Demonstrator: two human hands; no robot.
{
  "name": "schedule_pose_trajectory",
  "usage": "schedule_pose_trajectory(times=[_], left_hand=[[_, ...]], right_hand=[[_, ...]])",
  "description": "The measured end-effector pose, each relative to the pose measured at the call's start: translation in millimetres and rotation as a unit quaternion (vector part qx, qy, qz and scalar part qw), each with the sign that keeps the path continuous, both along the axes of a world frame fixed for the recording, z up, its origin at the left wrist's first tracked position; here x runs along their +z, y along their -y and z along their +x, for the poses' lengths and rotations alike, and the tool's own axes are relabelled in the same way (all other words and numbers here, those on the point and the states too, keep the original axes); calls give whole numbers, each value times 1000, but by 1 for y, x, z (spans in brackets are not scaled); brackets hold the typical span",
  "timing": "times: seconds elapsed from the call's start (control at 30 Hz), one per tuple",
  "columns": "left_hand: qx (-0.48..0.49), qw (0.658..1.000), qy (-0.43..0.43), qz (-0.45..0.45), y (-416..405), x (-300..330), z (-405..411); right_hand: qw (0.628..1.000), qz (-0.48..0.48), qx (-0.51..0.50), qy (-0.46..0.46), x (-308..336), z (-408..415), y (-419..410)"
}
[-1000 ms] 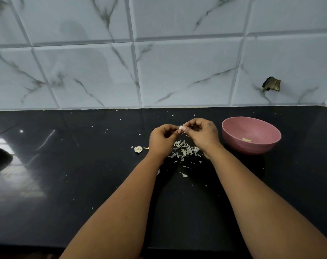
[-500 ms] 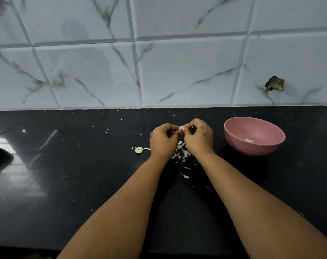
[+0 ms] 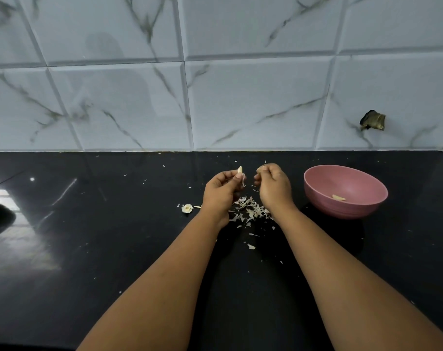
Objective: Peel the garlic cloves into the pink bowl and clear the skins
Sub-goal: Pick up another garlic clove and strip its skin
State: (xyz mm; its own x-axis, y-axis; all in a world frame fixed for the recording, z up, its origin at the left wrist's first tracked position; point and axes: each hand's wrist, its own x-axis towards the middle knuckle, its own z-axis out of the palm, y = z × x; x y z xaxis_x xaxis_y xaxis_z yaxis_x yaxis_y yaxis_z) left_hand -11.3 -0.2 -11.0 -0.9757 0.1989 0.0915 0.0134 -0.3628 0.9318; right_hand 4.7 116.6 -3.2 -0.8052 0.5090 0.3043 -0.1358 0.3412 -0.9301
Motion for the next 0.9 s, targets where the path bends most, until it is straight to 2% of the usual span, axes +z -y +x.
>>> schedule_pose_trajectory(times=[0.07,0.2,0.4,0.53,0.63,0.77,0.9], left_hand=[[-3,1000,4,-8,-1,-1,-1],[2,1000,-1,-17,-3,-1,0],[30,996,-42,-76,-3,-1,2],[65,978,-106,-167,-4,-4,3],[77,964,-142,-210,-4,-5,2],[78,961,-154,-218,-5,-5,3],[70,974,-132,-171,-5,-6,2]], right_hand=[[1000,-15,1,-10,4,2,-4],[991,131,-7,4,1,8,-12],[993,112,-27,15,0,5,-20],[995,73,49,40,-2,4,-15],[998,8,66,12,-2,4,-8],[997,-65,46,-22,0,7,-7],[984,-165,67,-21,0,9,-4]])
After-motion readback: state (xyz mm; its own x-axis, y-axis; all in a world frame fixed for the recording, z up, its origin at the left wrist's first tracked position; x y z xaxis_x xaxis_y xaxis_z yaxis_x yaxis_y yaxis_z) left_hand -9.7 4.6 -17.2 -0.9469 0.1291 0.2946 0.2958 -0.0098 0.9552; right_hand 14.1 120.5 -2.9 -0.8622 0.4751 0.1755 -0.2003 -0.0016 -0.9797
